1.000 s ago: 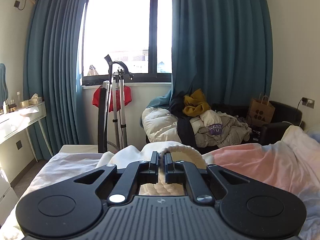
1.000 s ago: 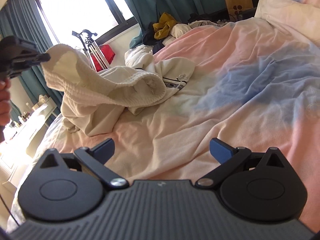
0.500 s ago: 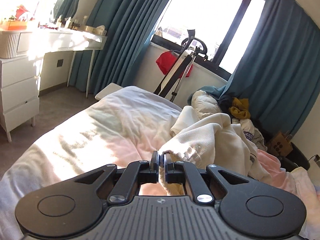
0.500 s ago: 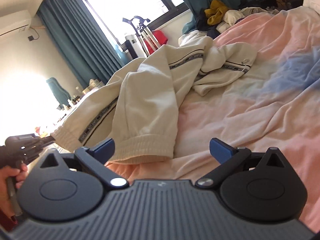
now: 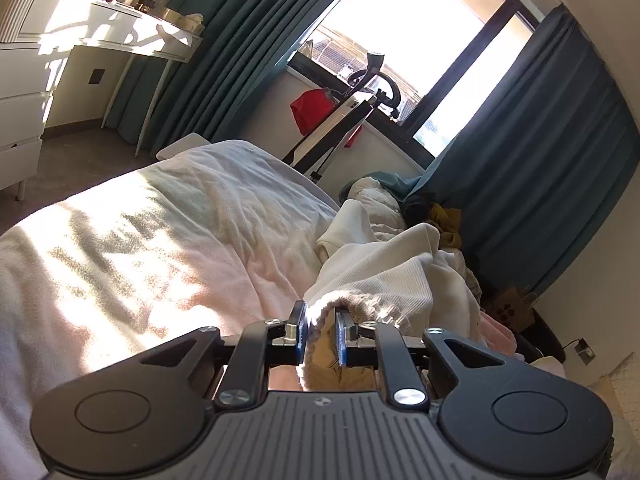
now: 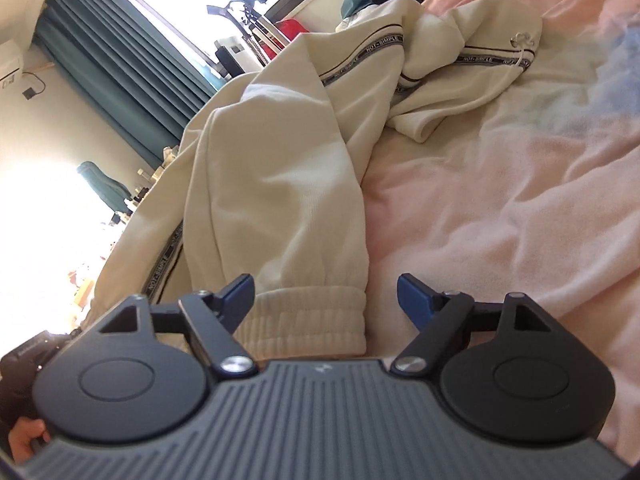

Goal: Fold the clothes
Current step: 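Lift the cuff with the left gripper while the right gripper grasps the other cuff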

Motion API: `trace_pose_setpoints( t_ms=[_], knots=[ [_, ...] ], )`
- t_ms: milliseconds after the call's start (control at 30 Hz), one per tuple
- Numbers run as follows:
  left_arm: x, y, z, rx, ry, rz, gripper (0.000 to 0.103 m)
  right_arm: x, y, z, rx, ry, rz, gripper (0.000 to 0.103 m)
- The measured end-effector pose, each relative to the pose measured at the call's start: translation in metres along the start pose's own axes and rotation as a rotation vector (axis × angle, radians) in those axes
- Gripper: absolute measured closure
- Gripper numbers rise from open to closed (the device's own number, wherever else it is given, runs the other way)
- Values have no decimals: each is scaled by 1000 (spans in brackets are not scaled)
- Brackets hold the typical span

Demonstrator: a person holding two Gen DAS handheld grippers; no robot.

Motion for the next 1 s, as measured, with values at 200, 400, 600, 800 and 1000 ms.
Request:
trace_pose_setpoints(
  t_ms=[200,400,600,800,1000],
  knots=[
    [-16,1,2,-12,37,-49,82,-18,2,7,1,9,38,56],
    [-7,-4,2,-45,35,-110,41,20,18,-4,-47,-43,-9,74],
    [27,-17,-4,-143,10,-177,36,69,52,-9,-19,-81,-72,76],
    [57,-53,-14,-294,-80,-173,26,73,60,15,120,-7,40,76],
    [22,-95,30,-632,99,-87,27,59,44,22,86,43,79,76]
  ],
)
Point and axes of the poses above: each gripper's, at about its wrist camera, not at the fingertips, and x roughly against the way its jaws point, y to its left, z to its underside, the point moved 7 cm from there along -x, roughly the way its jaws point, and after that the axes turned 4 degrees about z, right-handed, at the moved point
